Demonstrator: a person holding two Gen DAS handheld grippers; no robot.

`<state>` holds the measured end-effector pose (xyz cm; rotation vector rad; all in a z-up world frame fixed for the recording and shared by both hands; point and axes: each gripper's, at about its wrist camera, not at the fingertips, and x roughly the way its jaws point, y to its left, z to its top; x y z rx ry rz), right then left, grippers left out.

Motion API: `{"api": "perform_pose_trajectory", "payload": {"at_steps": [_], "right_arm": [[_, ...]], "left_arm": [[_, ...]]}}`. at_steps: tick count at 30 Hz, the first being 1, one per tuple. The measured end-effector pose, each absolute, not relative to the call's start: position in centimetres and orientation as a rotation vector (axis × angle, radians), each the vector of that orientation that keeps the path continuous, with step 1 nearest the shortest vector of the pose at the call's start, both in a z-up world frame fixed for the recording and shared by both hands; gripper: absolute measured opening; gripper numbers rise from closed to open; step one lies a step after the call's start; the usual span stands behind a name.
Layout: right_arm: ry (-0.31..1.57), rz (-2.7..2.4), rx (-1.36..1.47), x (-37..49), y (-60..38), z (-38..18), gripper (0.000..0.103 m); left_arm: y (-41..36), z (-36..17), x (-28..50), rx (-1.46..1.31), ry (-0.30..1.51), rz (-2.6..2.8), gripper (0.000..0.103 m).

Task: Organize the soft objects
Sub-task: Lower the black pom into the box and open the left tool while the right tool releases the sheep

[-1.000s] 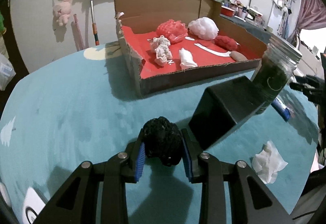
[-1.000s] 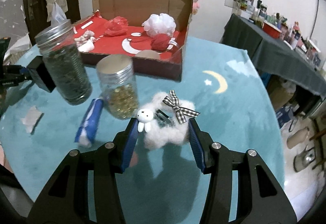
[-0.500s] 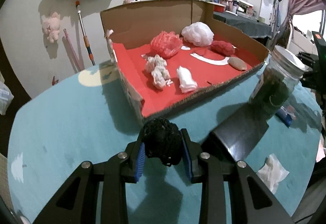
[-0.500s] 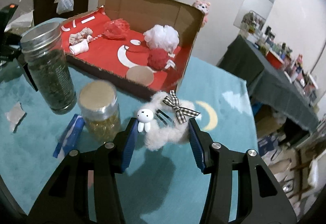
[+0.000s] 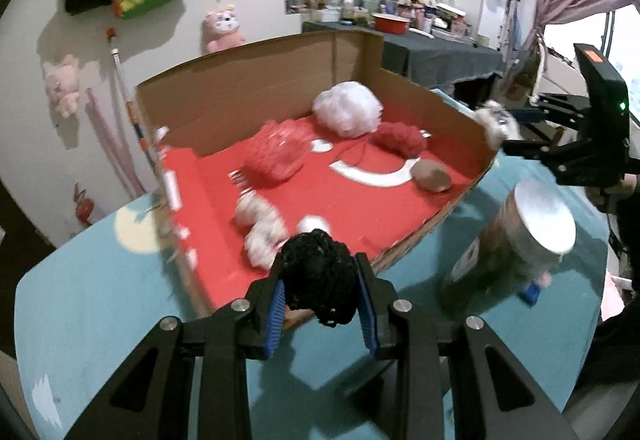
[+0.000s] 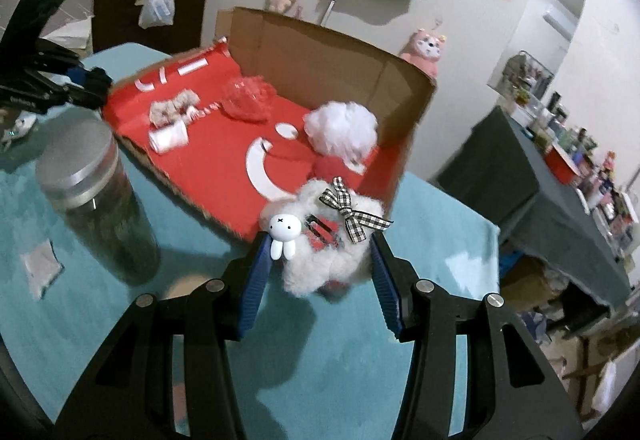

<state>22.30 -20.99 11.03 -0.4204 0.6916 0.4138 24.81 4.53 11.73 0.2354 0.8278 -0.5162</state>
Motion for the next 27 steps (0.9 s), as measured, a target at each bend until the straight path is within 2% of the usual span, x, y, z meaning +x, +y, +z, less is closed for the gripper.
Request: {"api": "perform_pose_trajectory", "payload": {"at_steps": [12,19,27], "right_arm": [[0.842,0.604,-0.329,30.8,-16.1,10.8,0.048],[1.004,0.655,-0.271,36.3,-13.7,8.4,0.048],[1.106,0.642,-0.261,39.7,-12.3,6.1,0.048]], "left_arm": [[-1.9,9.9,32.4,0.283,0.981,-0.548,0.034],[-3.2,7.4,36.3,0.319,1.063,-0.519,0.034],[-3.2,5.7,38.7,0.305,1.103,-0.493,0.034]]}}
